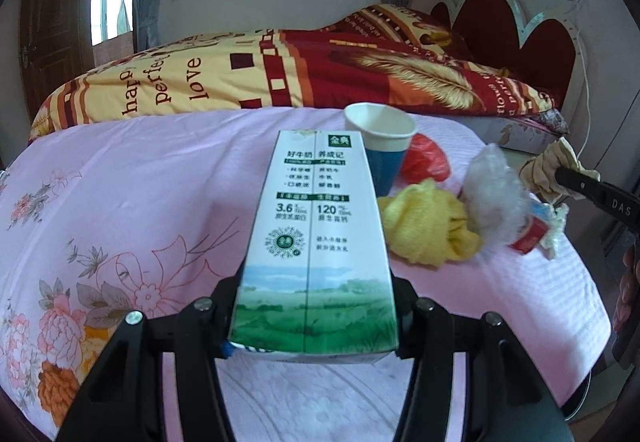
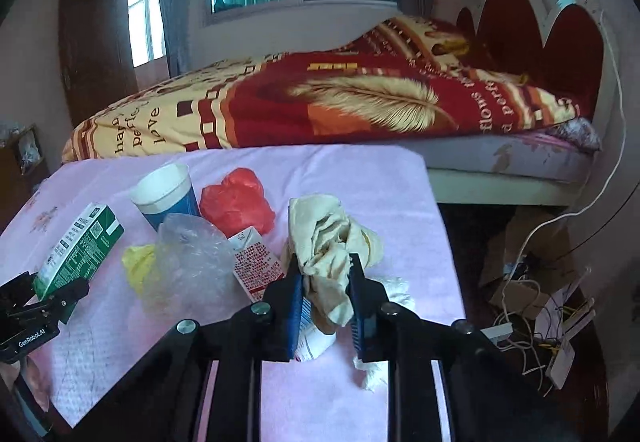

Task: Collect trash
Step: 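Grasp the green-white milk carton with the left tool while the right tool grasps the beige cloth, then carry the milk carton and beige cloth over the black bin with both tools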

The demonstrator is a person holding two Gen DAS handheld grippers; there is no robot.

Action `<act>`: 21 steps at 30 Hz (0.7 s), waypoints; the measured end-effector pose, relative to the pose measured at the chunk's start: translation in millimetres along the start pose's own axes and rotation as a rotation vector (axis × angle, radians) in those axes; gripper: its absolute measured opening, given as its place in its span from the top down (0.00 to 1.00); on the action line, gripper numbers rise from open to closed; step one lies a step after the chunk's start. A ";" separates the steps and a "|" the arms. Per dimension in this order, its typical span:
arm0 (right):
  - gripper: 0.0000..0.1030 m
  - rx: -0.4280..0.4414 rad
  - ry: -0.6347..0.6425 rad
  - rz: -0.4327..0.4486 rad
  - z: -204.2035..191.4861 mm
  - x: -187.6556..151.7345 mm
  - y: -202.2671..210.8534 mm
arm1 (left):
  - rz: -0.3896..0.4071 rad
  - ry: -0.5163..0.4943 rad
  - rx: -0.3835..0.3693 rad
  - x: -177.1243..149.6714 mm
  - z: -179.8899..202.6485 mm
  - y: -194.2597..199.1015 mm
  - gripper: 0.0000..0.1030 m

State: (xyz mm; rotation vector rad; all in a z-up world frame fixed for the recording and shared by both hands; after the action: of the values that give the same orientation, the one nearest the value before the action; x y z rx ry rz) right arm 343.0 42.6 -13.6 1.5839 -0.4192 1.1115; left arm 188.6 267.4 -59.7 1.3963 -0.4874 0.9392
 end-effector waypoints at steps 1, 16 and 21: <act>0.79 -0.001 -0.004 0.008 2.1 0.1 5.9 | 0.002 -0.003 -0.006 -0.9 3.4 3.3 0.46; 0.79 -0.010 -0.032 0.102 28.7 -21.2 108.9 | 0.020 -0.041 -0.070 -23.7 44.7 45.6 0.46; 0.79 -0.038 -0.030 0.096 39.7 -46.2 136.3 | 0.024 -0.060 -0.108 -35.5 68.6 59.5 0.46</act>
State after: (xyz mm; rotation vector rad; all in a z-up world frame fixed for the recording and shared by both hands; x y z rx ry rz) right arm 234.8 -51.7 27.5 1.5628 -0.5386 1.1470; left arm 137.3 186.9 -40.2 1.3259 -0.5925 0.8792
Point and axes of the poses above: each gripper's, at about its wrist camera, not at the fingertips, and y roughly against the way its jaws point, z to its right, x to its top, the point moved 5 cm from there along -y, roughly the way its jaws point, and after that the axes turned 7 degrees about -x, right-handed, at the moved point
